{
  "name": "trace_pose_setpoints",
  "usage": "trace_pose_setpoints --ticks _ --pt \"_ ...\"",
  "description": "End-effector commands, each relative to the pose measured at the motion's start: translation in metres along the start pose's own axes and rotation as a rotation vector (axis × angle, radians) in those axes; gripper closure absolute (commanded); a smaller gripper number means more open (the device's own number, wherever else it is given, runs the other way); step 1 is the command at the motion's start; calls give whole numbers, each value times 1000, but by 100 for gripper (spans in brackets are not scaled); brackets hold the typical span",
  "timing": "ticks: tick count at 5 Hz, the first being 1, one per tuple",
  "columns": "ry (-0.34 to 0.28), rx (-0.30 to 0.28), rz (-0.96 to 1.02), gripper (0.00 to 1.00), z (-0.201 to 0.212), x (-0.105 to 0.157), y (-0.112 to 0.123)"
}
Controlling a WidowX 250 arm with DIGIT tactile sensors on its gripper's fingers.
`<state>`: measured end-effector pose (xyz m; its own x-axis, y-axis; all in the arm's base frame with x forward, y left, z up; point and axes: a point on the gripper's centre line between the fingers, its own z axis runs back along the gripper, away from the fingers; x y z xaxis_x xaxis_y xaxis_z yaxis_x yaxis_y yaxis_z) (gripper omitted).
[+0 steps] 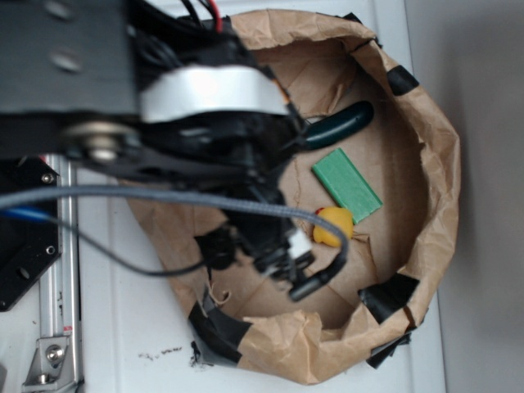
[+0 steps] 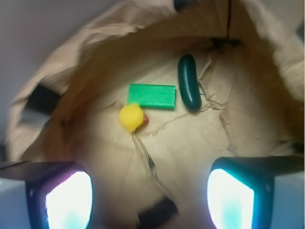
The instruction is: Grab the yellow duck.
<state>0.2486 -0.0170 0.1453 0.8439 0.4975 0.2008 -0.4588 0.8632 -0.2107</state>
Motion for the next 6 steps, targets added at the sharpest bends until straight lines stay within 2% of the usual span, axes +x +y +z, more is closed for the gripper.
trace_pose_setpoints --ticks 1,4,5,6 --pt "-27 47 149 0 -13 19 15" --pt "-27 47 149 0 -13 19 15" --pt "-14 60 186 0 -39 29 14" --pt "-27 82 159 0 -57 31 8"
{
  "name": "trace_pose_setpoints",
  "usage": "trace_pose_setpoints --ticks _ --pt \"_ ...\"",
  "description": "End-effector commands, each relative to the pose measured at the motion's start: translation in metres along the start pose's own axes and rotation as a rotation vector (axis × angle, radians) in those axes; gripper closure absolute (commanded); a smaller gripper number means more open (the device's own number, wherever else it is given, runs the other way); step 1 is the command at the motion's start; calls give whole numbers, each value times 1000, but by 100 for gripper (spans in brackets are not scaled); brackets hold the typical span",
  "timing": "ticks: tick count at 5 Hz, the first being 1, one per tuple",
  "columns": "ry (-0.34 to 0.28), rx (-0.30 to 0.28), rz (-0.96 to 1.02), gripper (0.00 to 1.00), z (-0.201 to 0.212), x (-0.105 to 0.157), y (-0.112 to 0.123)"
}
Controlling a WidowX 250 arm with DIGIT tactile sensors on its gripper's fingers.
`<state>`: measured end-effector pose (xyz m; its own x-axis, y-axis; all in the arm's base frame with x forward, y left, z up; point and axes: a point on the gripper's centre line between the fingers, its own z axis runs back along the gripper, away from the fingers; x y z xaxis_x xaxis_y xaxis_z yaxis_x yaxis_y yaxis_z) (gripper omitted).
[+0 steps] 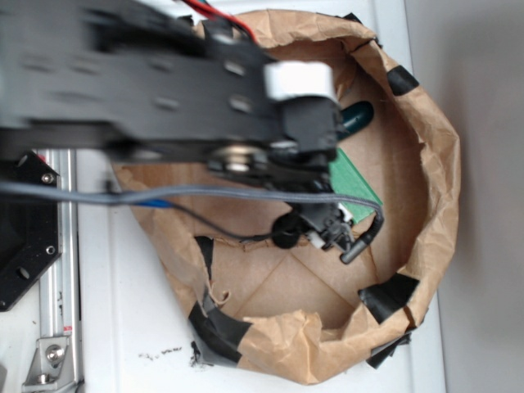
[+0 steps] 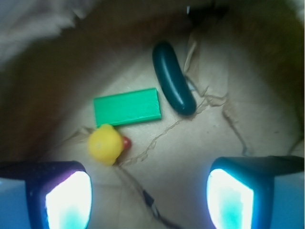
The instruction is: Grab the yellow duck.
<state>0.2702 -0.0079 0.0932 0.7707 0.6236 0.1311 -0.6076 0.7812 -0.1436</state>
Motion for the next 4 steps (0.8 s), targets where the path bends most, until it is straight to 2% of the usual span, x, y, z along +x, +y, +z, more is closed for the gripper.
trace_pose_setpoints --ticks 1,2,4 --pt "-126 22 -29 0 -17 20 -12" --pt "-117 -6 -35 0 -17 21 -13" --pt "-68 34 -57 0 -36 17 -12"
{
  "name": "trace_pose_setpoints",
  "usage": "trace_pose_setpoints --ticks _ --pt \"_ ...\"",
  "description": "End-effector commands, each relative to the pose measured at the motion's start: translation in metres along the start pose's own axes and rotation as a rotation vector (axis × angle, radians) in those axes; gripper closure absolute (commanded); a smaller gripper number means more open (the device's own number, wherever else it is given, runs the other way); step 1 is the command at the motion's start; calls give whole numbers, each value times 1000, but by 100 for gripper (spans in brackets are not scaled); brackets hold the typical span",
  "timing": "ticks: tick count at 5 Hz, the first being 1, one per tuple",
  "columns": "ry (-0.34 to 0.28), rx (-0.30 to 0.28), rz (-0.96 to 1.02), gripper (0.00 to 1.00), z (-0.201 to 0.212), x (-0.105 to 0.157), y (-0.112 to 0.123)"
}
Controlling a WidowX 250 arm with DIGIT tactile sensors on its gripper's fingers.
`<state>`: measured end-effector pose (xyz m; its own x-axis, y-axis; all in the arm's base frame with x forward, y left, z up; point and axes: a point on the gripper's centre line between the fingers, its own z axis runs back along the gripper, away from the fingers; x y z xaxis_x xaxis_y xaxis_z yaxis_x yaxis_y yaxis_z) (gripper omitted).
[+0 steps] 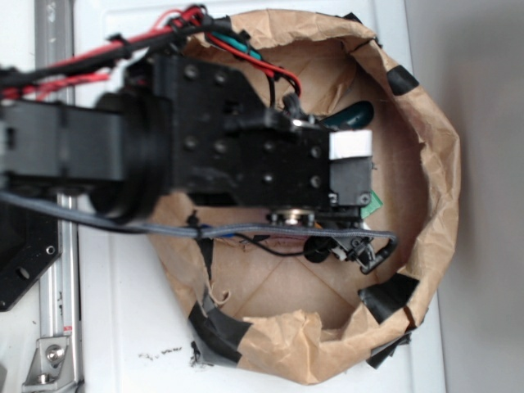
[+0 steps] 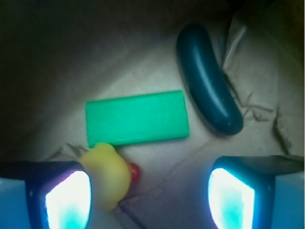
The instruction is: Grab the yellow duck.
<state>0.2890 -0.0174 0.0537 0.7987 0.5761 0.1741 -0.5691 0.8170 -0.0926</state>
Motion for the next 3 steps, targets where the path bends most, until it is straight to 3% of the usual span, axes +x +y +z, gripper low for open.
trace_pose_setpoints --ticks 1,3 --pt "-20 22 0 0 -2 11 4" --pt "13 43 -20 0 -22 7 6"
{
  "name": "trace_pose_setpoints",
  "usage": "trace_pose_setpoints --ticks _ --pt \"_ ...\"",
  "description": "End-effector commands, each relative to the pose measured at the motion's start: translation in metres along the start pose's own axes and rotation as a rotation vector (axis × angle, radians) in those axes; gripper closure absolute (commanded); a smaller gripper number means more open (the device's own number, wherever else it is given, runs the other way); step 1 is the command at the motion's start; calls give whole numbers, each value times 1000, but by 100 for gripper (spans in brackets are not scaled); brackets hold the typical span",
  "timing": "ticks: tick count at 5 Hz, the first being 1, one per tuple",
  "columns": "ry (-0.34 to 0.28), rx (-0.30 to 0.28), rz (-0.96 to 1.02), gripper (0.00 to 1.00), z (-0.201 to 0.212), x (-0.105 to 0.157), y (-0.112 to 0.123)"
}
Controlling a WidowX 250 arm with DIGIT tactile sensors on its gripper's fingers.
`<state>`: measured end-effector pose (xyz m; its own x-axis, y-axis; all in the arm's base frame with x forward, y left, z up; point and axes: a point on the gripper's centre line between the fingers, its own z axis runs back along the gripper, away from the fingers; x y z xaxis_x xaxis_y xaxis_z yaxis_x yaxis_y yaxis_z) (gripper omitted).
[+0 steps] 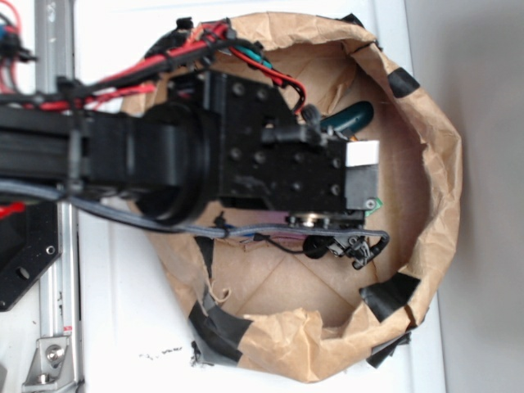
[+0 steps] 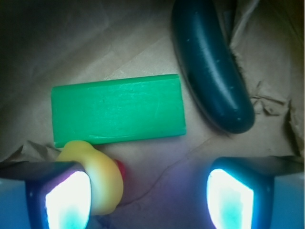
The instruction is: Grab the yellow duck.
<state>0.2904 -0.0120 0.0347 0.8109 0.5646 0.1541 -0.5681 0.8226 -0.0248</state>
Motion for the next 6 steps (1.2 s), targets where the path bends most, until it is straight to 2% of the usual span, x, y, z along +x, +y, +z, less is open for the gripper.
trace_pose_setpoints --ticks 1,2,3,4,5,6 --pt "7 -80 -75 0 -15 -2 -13" --pt "-23 -162 -147 0 -15 -5 -32" --pt "-42 -212 -177 0 -6 -3 -46" --pt "-39 -227 -192 0 -2 -3 -52" --pt "-11 -234 -171 100 -6 -3 -49" --pt "2 -223 -171 0 -2 -4 -47"
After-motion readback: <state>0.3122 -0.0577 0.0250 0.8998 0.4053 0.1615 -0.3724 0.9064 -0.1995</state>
